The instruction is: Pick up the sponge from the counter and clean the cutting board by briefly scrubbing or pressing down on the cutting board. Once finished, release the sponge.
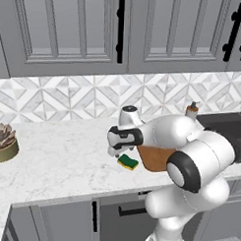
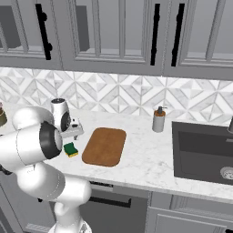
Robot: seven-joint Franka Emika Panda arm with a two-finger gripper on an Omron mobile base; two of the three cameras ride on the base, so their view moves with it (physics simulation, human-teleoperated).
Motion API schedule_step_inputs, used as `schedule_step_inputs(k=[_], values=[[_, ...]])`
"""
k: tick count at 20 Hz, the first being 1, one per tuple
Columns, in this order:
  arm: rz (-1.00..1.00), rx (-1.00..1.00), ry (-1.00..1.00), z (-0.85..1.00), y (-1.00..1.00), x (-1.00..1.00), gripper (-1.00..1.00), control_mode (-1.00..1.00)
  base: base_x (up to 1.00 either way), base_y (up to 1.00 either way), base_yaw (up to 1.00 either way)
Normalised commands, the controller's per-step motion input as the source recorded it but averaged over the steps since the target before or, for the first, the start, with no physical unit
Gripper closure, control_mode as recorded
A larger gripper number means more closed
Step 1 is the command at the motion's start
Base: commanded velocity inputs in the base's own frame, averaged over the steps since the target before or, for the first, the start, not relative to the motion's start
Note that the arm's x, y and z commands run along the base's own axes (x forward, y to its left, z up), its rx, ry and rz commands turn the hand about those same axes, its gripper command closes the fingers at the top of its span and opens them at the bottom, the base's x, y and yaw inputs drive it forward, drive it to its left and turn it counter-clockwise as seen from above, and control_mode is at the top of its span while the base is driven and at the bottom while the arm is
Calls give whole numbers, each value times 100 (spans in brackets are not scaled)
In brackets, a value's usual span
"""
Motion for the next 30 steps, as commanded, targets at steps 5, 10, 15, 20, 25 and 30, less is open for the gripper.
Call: schedule_step_inputs(k=[5,10,15,20,25,30], values=[[0,0,2,-43,0,-4,-100,-100,0,0,0],[0,0,0,-38,-1,-8,-100,-100,0,0,0],[0,0,0,-16,-2,-1,-100,-100,0,0,0],[0,0,0,-11,0,-2,-100,-100,0,0,0],[0,0,-4,-1,0,-1,-100,-100,0,0,0],[0,0,-1,0,0,0,-100,-100,0,0,0]])
